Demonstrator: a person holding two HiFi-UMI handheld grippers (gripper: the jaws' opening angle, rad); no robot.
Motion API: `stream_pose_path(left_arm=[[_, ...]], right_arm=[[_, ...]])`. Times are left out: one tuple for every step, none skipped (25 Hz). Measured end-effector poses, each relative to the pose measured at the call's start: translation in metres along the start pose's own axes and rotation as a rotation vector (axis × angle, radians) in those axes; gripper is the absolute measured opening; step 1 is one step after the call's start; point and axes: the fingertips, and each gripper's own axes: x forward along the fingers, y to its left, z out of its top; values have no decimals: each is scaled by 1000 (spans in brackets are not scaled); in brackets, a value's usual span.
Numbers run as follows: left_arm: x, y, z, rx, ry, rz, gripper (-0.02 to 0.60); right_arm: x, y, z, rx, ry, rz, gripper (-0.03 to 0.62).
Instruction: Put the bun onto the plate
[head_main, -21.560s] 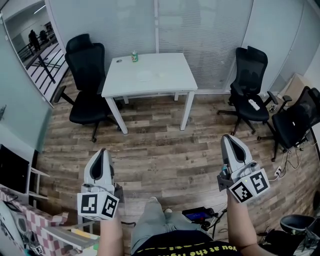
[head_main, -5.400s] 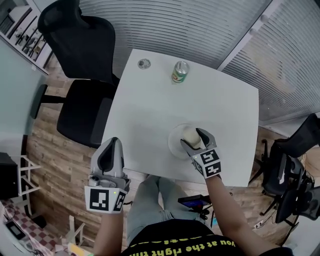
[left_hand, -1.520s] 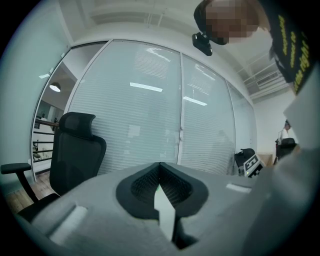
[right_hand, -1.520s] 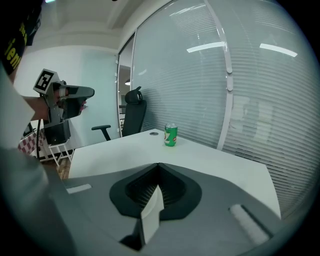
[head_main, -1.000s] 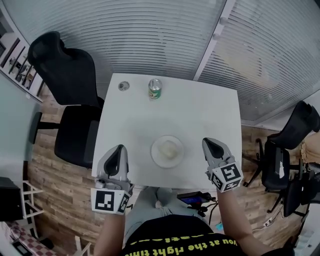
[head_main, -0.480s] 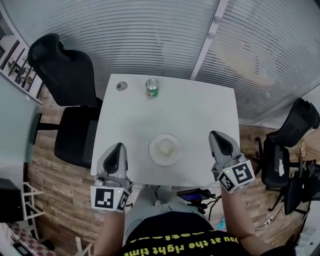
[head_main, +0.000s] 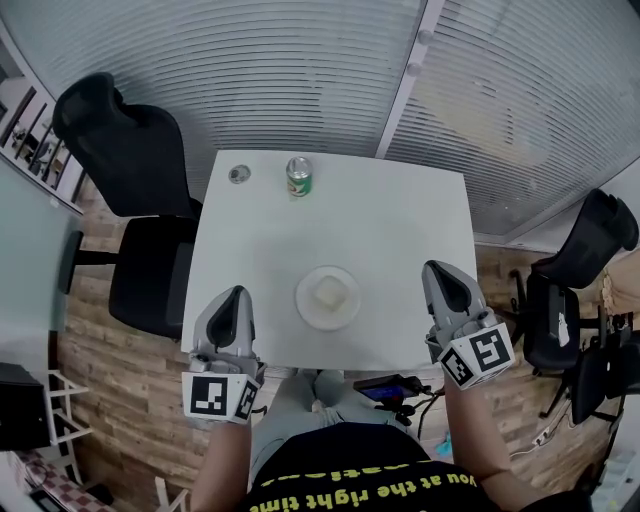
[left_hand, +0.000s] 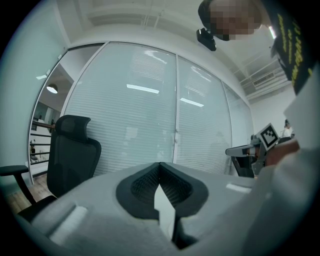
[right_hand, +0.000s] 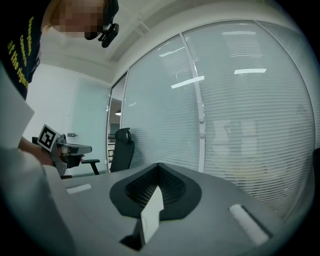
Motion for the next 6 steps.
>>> stream_pose_path(left_arm=[[-1,0,-1,0,2,1,0],[-1,0,-2,1,3,3,0],[-2,1,-2,2,5,4,0],[-3,2,-3,3,7,6,0],[-3,3,-3,4,8,8,0],[-4,4,-4,5,10,10,0]], right_arm=[[-2,-1,1,1,-4,-3,6],[-3,-1,2,2,-7,-5,6],[-4,0,2,2,-9,-6,6],[-4,0,3,2,-11,-6,6],[-5,1,4,1,-12,-5,6],[-5,2,5,1,-14,-5,6]])
